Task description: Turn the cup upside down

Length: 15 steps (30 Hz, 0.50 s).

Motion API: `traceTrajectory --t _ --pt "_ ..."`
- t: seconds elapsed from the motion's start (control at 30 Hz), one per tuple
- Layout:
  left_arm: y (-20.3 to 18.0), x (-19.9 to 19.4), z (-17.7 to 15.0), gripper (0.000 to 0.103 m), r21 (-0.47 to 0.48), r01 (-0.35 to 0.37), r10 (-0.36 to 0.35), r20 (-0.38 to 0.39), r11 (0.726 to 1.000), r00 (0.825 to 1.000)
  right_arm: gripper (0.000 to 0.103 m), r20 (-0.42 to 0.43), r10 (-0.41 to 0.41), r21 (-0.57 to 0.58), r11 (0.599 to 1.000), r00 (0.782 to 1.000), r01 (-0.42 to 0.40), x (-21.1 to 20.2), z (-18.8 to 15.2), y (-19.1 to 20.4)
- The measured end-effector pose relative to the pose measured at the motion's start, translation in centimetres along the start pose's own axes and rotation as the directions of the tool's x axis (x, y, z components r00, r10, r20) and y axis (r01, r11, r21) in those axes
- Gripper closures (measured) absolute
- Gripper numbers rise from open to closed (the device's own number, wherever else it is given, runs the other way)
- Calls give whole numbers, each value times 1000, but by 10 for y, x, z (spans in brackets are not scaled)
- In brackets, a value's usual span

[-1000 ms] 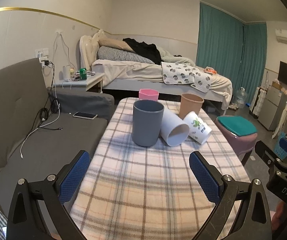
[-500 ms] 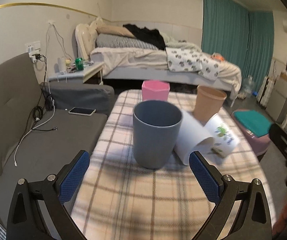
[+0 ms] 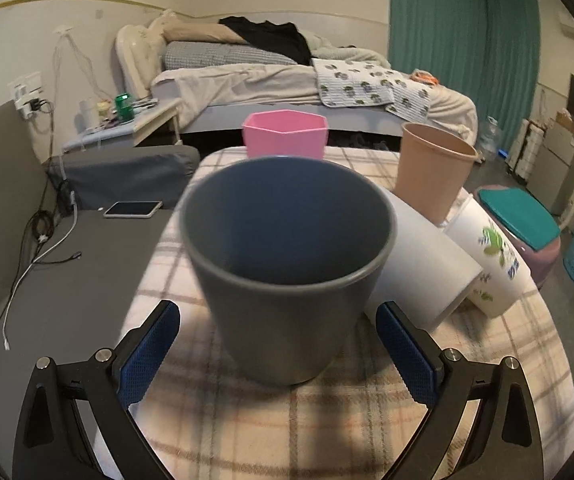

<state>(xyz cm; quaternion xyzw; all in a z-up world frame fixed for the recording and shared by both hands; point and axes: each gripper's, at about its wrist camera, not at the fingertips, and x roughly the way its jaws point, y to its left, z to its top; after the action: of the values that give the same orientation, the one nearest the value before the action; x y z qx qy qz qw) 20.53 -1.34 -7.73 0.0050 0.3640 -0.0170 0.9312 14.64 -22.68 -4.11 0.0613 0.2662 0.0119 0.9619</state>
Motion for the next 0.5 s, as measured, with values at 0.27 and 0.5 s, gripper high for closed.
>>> traceTrajectory --t 0.27,0.5 --pt "-4 -8 1 31 45 15 -14 -22 999 1000 0 -4 -6 8 1000 1000 6 -5 3 -6" --pt "-11 -63 -14 31 70 31 -27 -52 997 998 0 49 -5 11 1000 999 5 -31 9 -3"
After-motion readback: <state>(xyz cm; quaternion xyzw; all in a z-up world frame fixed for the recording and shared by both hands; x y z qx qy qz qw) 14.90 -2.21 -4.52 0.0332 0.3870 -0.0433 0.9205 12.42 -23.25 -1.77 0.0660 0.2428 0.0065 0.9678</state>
